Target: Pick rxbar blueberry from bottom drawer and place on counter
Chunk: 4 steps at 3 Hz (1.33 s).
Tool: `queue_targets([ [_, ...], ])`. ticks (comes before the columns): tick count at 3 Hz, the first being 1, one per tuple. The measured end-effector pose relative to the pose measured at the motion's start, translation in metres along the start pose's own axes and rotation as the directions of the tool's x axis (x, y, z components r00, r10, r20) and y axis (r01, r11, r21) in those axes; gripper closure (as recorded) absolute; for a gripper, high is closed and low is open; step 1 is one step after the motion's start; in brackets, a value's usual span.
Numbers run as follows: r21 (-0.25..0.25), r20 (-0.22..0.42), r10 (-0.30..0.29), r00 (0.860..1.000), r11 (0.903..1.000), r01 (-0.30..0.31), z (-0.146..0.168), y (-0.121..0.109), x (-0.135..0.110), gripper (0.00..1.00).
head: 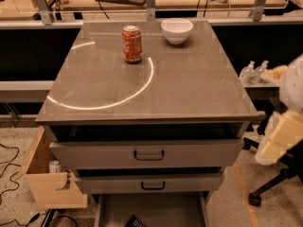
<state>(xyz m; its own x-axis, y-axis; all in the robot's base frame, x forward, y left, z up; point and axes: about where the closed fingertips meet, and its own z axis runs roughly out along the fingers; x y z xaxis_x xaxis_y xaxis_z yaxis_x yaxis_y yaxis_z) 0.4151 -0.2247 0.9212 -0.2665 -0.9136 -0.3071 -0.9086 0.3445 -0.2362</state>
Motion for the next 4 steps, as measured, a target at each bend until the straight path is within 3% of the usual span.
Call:
queue_targets([
  [1, -0.041, 0.126, 0.132, 0.983, 0.9909, -0.128, 0.053, 0.040, 0.044, 0.00],
  [2, -0.078, 0.227, 0.214, 0.950, 0.9765, -0.201, 0.110, 0.082, 0.077, 0.00],
  [3, -0.084, 0.287, 0.208, 0.935, 0.9779, -0.192, 0.166, 0.125, 0.097, 0.00],
  [4, -0.081, 0.284, 0.206, 0.936, 0.9783, -0.191, 0.179, 0.126, 0.092, 0.00],
])
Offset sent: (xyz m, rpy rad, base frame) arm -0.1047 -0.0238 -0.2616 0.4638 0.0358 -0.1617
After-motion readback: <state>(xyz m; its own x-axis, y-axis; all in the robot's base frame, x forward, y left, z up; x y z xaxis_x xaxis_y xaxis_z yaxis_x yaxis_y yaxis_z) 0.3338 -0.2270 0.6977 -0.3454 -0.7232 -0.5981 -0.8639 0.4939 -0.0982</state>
